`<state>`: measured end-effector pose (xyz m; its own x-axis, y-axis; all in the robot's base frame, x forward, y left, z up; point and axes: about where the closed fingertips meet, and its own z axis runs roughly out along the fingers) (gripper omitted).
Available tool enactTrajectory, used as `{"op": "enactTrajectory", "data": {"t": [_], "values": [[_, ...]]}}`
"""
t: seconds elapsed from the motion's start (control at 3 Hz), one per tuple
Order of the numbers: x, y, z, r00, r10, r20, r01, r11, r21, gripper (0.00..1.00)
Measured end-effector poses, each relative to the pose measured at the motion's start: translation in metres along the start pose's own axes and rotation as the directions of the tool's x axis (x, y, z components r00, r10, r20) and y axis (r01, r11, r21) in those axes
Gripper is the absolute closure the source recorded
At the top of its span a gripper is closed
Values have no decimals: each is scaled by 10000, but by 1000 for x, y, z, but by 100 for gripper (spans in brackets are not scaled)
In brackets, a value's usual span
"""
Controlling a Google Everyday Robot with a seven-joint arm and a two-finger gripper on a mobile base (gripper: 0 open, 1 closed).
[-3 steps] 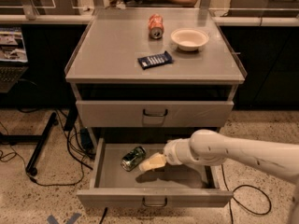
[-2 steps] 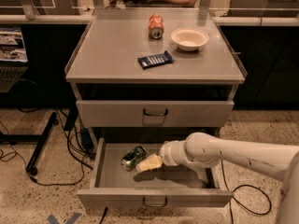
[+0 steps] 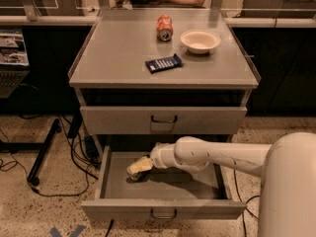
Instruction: Pick green can from middle drawer and place on counter
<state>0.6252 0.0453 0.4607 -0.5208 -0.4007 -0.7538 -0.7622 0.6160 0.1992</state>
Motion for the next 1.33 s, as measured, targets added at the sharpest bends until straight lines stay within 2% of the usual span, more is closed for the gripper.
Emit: {"op": "enactTrajectory", "data": {"t": [0.67, 1.33], "values": [[6, -1, 2, 9999, 157, 58, -159, 9993, 328, 0], [38, 2, 26, 9969, 691, -382, -673, 9966, 470, 0]]}}
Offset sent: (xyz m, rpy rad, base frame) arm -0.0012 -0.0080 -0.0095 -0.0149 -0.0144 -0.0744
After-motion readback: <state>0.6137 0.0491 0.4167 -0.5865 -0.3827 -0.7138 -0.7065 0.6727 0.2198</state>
